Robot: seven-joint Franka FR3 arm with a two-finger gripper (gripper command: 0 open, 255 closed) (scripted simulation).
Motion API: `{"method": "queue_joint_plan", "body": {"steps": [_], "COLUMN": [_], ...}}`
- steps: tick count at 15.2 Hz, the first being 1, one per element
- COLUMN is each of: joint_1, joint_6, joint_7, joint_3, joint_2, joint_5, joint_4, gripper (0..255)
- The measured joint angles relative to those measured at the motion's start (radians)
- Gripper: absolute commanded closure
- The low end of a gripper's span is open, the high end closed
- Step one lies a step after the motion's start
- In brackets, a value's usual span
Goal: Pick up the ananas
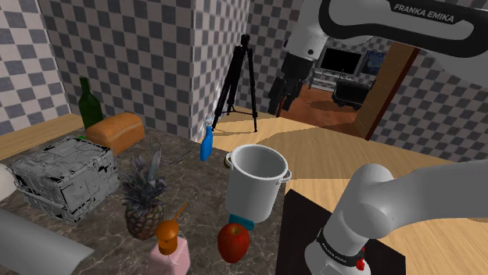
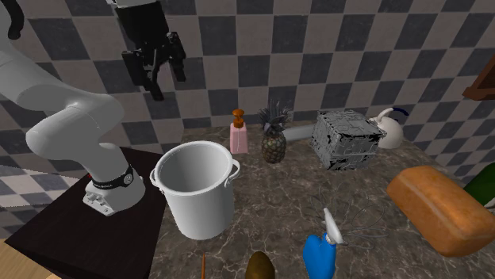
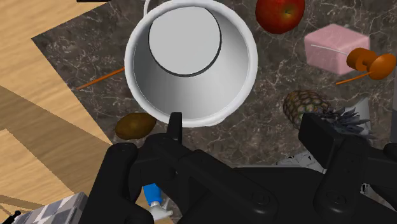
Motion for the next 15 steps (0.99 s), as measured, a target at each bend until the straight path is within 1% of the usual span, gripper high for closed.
{"method": "queue_joint_plan", "body": {"steps": [2, 6, 10, 15], "joint_1": [0.004, 0.027, 0.05, 0.07], "joint_6": [0.01, 0.087, 0.169, 0.27], "joint_7": [0.009, 0.061, 0.122, 0.203], "joint_3": [0.012, 0.082, 0.163, 0.265], "joint_2": [0.007, 0.062, 0.138, 0.268], "joint_5": [0.005, 0.032, 0.054, 0.062], "joint_4": [-0.002, -0.017, -0.016, 0.021], "gripper": [0, 0, 0, 0]}}
